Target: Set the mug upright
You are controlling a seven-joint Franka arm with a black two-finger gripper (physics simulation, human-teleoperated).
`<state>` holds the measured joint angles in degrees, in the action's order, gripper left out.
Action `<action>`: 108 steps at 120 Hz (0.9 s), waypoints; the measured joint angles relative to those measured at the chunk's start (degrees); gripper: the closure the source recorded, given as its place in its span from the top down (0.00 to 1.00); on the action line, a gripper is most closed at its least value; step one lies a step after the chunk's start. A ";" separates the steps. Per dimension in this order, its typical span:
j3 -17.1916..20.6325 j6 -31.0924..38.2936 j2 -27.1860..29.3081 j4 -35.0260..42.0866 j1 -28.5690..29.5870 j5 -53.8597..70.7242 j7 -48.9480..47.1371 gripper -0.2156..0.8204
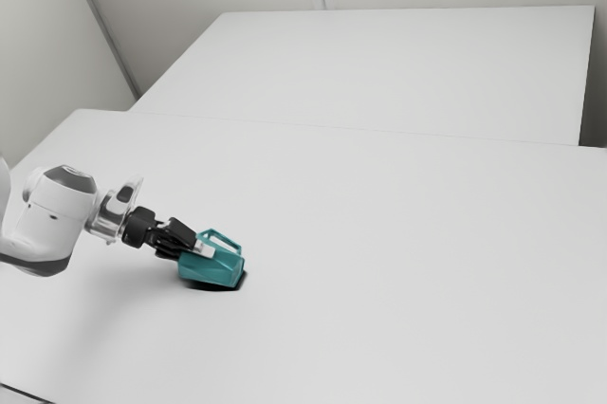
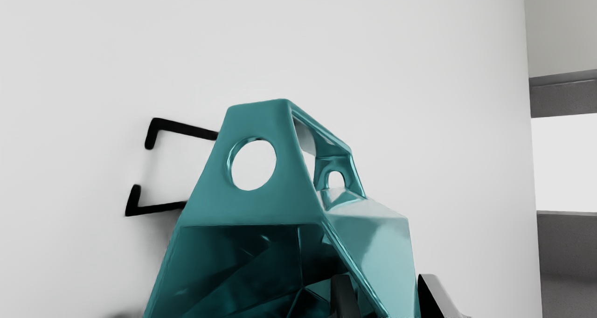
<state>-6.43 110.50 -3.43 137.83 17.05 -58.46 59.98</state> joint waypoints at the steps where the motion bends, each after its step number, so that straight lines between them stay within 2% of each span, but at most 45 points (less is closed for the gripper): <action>1: 0.03 0.01 0.02 0.00 0.01 0.00 0.01 0.19; 22: 1.60 -0.03 1.66 -0.65 0.14 -0.01 0.22 0.09; 48: 3.12 0.00 3.79 -2.73 -0.56 1.38 0.11 0.06; 75: 3.63 -1.86 4.75 -11.62 -2.15 17.33 -3.34 0.04; 108: 6.80 -2.13 5.43 -15.37 0.58 36.61 -11.15 0.04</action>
<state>0.37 108.36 2.00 122.46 17.63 -21.85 48.83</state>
